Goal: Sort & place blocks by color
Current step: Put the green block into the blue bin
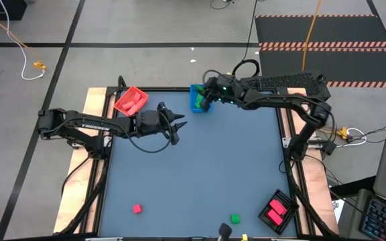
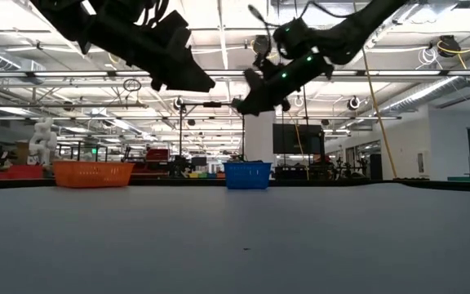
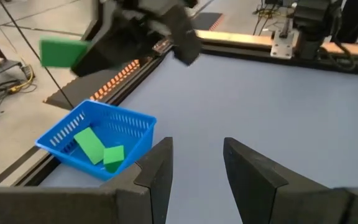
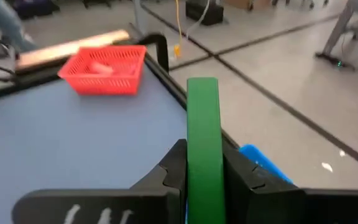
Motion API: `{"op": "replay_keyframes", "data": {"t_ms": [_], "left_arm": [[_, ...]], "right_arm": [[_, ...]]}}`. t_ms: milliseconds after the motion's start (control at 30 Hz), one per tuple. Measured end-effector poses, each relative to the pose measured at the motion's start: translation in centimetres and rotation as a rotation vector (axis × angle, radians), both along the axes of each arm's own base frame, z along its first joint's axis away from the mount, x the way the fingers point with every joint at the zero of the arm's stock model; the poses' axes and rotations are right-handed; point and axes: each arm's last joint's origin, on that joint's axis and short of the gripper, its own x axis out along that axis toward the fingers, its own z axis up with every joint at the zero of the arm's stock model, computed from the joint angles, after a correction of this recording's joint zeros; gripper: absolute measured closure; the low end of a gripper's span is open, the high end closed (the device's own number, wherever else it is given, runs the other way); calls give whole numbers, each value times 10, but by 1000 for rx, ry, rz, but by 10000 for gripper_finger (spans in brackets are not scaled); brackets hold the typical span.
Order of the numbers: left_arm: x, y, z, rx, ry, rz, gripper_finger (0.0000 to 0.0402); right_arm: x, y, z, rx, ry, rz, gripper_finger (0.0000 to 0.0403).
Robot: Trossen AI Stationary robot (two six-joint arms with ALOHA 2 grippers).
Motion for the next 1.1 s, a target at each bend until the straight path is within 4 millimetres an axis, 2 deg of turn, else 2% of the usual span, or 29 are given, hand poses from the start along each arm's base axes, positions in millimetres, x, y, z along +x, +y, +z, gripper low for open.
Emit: {"op": "replay_keyframes", "data": {"t_ms": [267,367,500,733,867,1100], "left_arm": [[-2,-1,-7,0,82,-10,256],[-3,-3,-10,-5,116,-16,256],[-4,-4,-11,-20,130,-14,256],[-4,-8,-12,-31,136,-24,256],[-4,-11,-14,-32,152,-33,256],[-4,-11,-13,-33,148,-32,256]], "right_arm": [[11,-22,-31,72,123,-43,357],[11,-23,-38,81,138,-51,337],[10,-22,-41,65,157,-84,303],[8,-22,-39,53,161,-85,267],[5,-18,-26,35,142,-65,240],[-8,7,26,-16,63,120,203]]}}
